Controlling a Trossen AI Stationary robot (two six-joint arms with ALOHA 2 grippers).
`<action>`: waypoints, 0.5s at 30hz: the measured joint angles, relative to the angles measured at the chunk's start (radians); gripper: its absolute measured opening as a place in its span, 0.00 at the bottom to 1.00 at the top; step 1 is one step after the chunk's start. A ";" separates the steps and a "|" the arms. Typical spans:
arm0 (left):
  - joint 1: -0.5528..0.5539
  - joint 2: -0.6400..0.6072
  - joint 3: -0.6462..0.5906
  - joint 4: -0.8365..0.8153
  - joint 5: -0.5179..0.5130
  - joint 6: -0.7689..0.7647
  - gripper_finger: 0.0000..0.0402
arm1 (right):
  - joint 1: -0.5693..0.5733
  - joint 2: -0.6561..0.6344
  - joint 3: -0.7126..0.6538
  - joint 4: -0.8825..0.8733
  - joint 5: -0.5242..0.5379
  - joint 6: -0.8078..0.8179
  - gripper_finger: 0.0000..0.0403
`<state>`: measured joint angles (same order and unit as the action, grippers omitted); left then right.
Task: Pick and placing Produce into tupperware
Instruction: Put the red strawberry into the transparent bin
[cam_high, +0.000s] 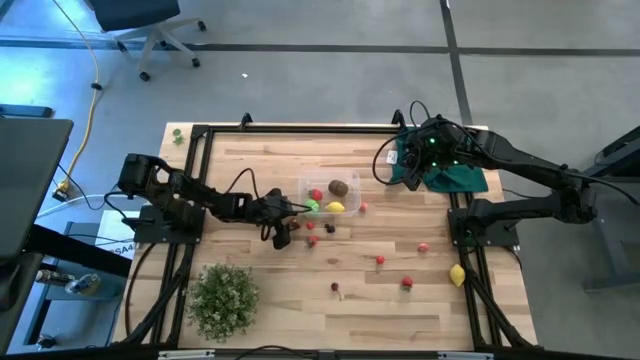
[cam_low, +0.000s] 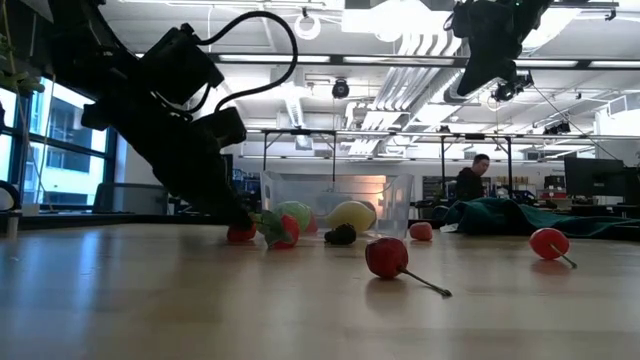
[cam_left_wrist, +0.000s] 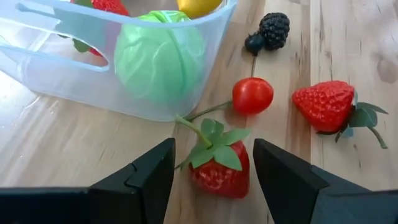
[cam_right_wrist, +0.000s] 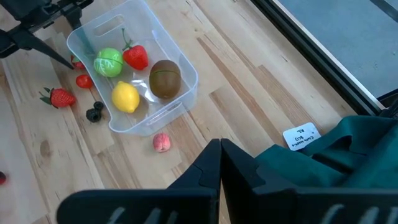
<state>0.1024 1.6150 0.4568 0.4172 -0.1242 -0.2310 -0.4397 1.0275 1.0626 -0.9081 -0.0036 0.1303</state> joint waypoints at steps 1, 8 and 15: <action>0.000 0.000 0.000 -0.001 0.000 0.000 0.52 | 0.000 0.000 0.000 0.000 0.000 0.000 0.00; 0.000 0.042 0.000 0.021 0.006 -0.010 0.51 | 0.000 0.000 0.000 0.000 0.000 0.000 0.00; 0.001 0.056 0.000 0.047 0.010 -0.013 0.41 | 0.000 0.000 0.000 0.000 0.000 0.000 0.00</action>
<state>0.1034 1.6707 0.4572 0.4644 -0.1143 -0.2440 -0.4399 1.0275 1.0626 -0.9085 -0.0036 0.1303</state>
